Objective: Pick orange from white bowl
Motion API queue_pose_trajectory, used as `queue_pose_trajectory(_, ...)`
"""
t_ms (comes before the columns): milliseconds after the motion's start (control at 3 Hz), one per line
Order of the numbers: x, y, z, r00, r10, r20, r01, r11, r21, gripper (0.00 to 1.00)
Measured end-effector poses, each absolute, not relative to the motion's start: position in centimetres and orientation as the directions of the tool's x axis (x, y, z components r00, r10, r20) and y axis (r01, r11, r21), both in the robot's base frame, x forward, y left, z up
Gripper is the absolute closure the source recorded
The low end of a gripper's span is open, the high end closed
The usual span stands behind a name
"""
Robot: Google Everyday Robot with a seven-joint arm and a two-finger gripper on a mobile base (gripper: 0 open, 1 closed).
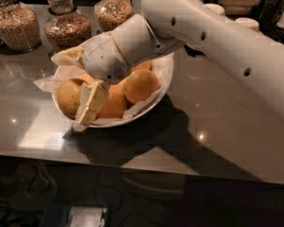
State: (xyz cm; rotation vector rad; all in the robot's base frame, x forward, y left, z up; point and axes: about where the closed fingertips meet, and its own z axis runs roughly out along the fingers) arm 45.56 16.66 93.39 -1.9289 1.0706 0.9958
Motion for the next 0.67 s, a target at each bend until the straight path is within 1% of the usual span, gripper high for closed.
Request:
queue_pose_trajectory(333, 46.0, 16.7, 92.0, 0.316, -0.334, -0.888, -0.902, -0.395, -0.172, 0.00)
queue_pose_trajectory(667, 46.7, 18.6, 92.0, 0.303, -0.307, -0.902, -0.896, -0.414, -0.160, 0.00)
